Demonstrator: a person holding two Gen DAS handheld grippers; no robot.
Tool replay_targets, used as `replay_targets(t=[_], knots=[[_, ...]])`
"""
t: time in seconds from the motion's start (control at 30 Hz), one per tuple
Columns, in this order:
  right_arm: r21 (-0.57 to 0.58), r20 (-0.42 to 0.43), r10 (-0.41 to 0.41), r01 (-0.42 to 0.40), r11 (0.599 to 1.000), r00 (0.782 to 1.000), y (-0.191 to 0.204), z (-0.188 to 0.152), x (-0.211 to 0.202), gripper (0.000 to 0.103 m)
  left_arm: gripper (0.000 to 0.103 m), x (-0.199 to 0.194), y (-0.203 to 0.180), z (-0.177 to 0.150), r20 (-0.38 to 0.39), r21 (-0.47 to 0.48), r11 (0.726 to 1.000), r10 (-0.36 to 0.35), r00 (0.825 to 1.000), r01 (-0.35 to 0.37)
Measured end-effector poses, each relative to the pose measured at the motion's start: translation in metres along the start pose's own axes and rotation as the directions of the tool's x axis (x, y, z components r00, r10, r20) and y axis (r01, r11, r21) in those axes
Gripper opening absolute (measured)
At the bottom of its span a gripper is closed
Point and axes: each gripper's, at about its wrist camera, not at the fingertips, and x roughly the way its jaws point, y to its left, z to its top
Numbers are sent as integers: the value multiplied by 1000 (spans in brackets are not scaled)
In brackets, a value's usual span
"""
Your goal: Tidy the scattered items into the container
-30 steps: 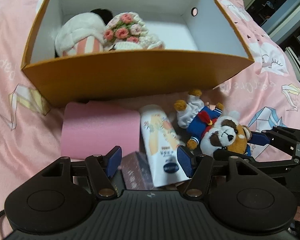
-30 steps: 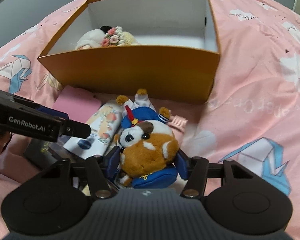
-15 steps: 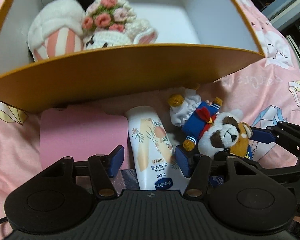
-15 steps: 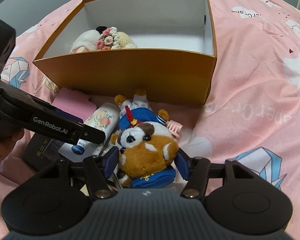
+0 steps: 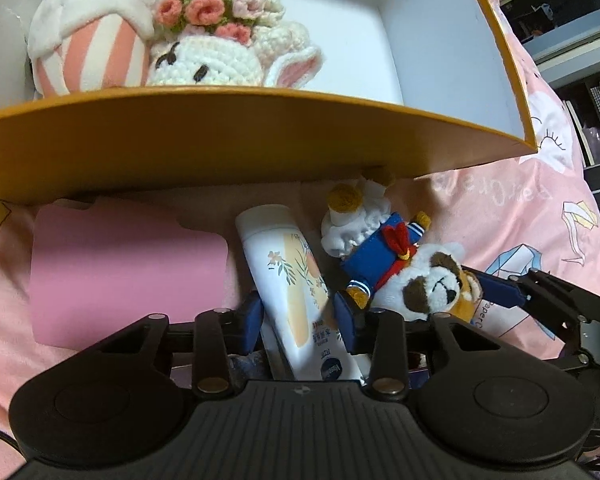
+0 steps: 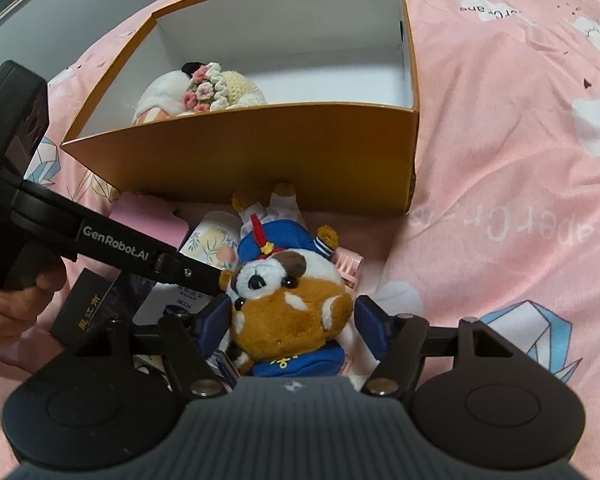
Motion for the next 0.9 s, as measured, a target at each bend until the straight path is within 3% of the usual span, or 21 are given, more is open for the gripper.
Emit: replay_targets(t=[0.33,0.43,0.7,0.77,0.9], knots=[[37,-16,51,-51,998,999,-2,4,16,64,42,6,2,-1,46,-24,1000,6,999,-5],[43,-6,55,-54,998,998,-1,3,14,63,30,-2,-1,-6,86,5,1000,17,996,-17],[39,18,58,-59,998,998,8,1,7,62,22,-23,-4,-20,143,30,999,15,990,-19],[41,32,56,-58,997,998,9,1,3,61,16,-28,-5,-22,156,32,999,20,987,-25],[39,66,49,-52,998,997,11,1,-9,61,16,-44,-6,-29,208,50,997,41,977,-53]])
